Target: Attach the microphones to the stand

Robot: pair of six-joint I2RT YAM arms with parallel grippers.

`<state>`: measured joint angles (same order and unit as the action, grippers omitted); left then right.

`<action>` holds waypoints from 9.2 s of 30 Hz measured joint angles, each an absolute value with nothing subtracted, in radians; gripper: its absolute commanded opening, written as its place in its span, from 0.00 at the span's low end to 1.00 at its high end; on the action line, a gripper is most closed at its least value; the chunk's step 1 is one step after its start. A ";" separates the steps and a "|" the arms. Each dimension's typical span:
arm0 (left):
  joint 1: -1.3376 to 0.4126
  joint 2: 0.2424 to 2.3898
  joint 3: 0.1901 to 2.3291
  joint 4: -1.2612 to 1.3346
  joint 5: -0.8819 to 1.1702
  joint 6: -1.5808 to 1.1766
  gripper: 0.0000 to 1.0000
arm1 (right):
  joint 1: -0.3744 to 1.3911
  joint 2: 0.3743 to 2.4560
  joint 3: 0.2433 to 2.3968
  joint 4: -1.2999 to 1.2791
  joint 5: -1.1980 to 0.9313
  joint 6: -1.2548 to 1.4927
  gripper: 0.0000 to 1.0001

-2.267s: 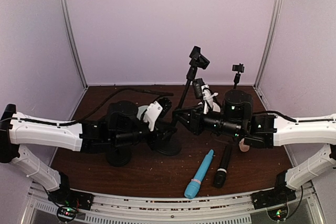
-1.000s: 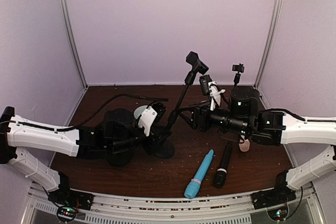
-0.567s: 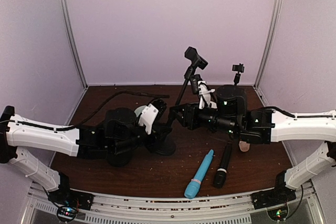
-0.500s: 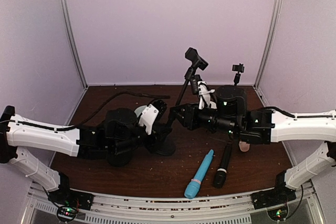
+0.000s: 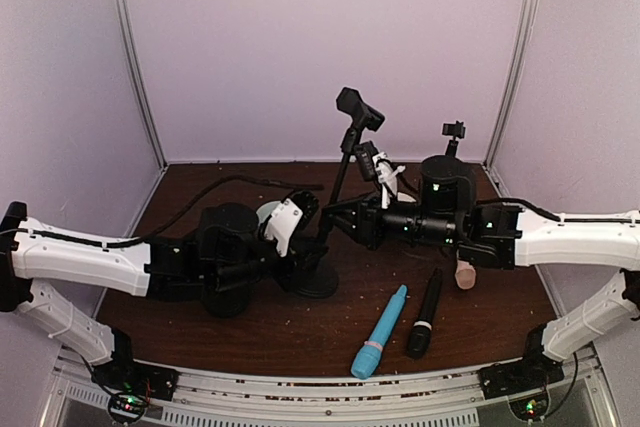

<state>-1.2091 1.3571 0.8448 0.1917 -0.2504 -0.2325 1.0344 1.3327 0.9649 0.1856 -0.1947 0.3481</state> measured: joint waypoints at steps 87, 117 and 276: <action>-1.205 1.304 0.806 0.343 -0.025 -0.171 0.00 | 0.990 1.218 0.907 0.205 -0.461 0.125 0.43; -1.185 1.456 0.833 0.253 -0.069 -0.252 0.00 | 0.867 1.108 0.913 0.139 -0.333 0.300 0.50; -1.206 1.435 0.976 0.191 0.401 -0.237 0.00 | 1.103 0.915 0.687 0.252 -0.391 0.265 0.50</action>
<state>-1.2060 1.4349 0.9764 0.1909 0.4011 -0.2375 1.1034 0.9150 0.6868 0.2520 -0.3912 0.2653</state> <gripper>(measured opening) 0.157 0.530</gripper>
